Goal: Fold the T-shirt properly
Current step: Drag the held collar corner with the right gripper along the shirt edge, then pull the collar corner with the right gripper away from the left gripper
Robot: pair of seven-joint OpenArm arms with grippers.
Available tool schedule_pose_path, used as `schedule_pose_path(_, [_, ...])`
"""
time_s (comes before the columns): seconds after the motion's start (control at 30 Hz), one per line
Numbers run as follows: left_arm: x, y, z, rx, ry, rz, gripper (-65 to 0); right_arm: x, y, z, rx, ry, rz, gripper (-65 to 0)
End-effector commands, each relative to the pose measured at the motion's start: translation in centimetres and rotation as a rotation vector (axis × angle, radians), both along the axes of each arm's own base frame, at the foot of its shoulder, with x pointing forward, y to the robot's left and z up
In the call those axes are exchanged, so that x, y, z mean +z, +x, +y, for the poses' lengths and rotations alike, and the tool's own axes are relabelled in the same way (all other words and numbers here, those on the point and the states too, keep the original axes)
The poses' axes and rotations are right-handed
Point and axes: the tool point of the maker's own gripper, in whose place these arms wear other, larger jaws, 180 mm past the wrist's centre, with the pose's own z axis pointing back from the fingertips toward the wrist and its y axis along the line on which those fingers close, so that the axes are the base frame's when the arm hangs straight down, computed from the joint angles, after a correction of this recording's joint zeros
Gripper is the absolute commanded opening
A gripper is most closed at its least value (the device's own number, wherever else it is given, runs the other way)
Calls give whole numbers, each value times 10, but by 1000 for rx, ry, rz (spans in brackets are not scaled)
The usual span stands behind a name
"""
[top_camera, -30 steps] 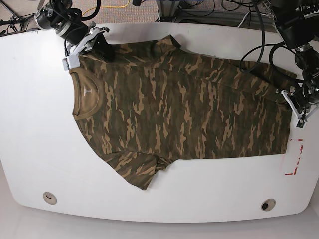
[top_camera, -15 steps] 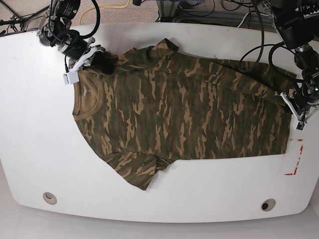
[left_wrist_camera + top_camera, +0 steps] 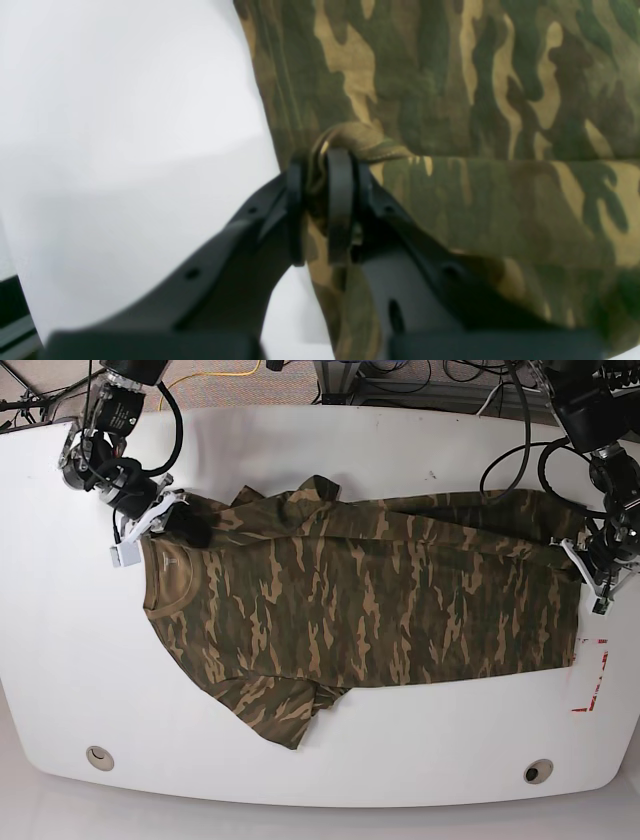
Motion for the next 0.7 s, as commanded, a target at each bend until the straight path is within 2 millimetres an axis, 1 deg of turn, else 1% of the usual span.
schedule_pose_path(0.0, [13, 8, 4, -13, 17, -44, -607, 13, 16, -8, -1, -1, -52, -650])
schedule_pose_path(0.13, [11, 9, 0, -27, 16, -45, -607, 14, 30, 0, 26, 16, -59, -650])
schedule_pose_path(0.3, [11, 9, 0, -28, 16, -44, -607, 15, 49, -1, 15, 47, -63, -644])
schedule_pose_path(0.4, [11, 9, 0, -28, 16, -44, -607, 11, 58, -5, 4, 68, -48, -596])
schedule_pose_path(0.47, [11, 9, 0, -28, 16, -44, -607, 10, 64, -8, -2, 79, -41, -550])
schedule_pose_path(0.5, [11, 9, 0, -28, 16, -44, -607, 8, 69, -9, -9, 94, -32, -512])
schedule_pose_path(0.6, [12, 10, 0, -28, 16, -47, -607, 4, 77, -9, -19, 125, -16, -439])
schedule_pose_path(0.67, [12, 10, 0, -28, 16, -49, -607, 4, 81, -10, -23, 134, -16, -414])
